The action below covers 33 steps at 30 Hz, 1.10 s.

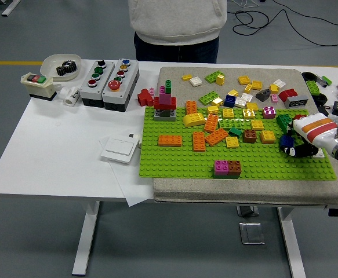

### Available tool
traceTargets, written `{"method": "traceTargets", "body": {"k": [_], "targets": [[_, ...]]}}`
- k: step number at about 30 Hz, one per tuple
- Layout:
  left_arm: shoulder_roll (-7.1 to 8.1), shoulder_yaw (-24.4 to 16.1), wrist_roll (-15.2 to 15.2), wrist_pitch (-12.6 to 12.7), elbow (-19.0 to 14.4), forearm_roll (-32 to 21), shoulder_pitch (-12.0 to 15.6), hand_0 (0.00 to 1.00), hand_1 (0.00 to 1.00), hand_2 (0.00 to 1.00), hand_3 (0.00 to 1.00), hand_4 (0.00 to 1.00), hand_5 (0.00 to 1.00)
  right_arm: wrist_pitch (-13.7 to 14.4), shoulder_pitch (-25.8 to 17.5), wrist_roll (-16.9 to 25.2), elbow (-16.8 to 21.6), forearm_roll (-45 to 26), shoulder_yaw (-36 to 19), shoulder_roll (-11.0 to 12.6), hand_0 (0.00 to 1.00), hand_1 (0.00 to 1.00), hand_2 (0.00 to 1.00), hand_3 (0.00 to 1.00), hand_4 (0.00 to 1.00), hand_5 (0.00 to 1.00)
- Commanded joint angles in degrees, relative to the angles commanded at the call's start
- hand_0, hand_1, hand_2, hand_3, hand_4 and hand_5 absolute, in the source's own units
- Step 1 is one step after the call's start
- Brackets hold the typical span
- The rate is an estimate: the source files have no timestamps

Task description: Pick up the brick,pile it on top of brick,press brick,pick up the brick,pile it on top of brick,press brick

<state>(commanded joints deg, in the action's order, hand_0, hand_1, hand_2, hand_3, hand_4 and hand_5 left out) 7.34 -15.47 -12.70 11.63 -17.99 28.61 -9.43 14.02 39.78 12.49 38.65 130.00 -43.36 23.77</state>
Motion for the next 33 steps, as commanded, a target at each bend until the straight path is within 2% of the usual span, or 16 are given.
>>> {"method": "traceTargets", "body": {"k": [10, 17, 18, 23, 27, 33], "targets": [[0.0, 0.01, 0.0, -0.01, 0.03, -0.03, -0.07, 0.711, 0.721, 0.759, 0.615, 0.726, 0.682, 0.93, -0.22, 0.6, 0.39, 0.0, -0.4, 0.42, 0.186, 0.091, 0.166, 0.466, 0.744, 0.511], [-0.04, -0.06, -0.03, -0.07, 0.06, 0.09, 0.05, 0.711, 0.721, 0.759, 0.615, 0.727, 0.683, 1.48, -0.67, 1.11, 1.84, 0.0, -1.32, 1.32, 0.177, 0.084, 0.165, 0.463, 0.745, 0.487], [-0.03, -0.05, -0.02, -0.07, 0.06, 0.09, 0.05, 0.711, 0.72, 0.759, 0.614, 0.727, 0.683, 1.53, -0.73, 1.18, 2.01, 0.0, -1.4, 1.41, 0.167, 0.081, 0.165, 0.465, 0.737, 0.459], [-0.02, 0.06, 0.02, -0.07, 0.01, 0.08, 0.04, 0.711, 0.72, 0.759, 0.614, 0.727, 0.683, 1.58, -1.4, 1.4, 3.61, 0.0, -2.08, 1.97, 0.167, 0.081, 0.165, 0.465, 0.737, 0.459], [-0.01, 0.04, 0.05, -0.05, 0.04, 0.13, 0.21, 0.71, 0.722, 0.758, 0.615, 0.726, 0.683, 1.15, -2.85, 1.36, 8.14, -0.01, -2.48, 3.56, 0.168, 0.08, 0.165, 0.465, 0.738, 0.446], [-0.01, -0.43, -0.19, -0.14, 0.14, 0.95, 0.54, 0.71, 0.721, 0.758, 0.615, 0.726, 0.687, -0.5, -5.15, 0.84, 19.99, -0.88, -2.02, 7.56, 0.169, 0.08, 0.165, 0.466, 0.742, 0.434]]}}
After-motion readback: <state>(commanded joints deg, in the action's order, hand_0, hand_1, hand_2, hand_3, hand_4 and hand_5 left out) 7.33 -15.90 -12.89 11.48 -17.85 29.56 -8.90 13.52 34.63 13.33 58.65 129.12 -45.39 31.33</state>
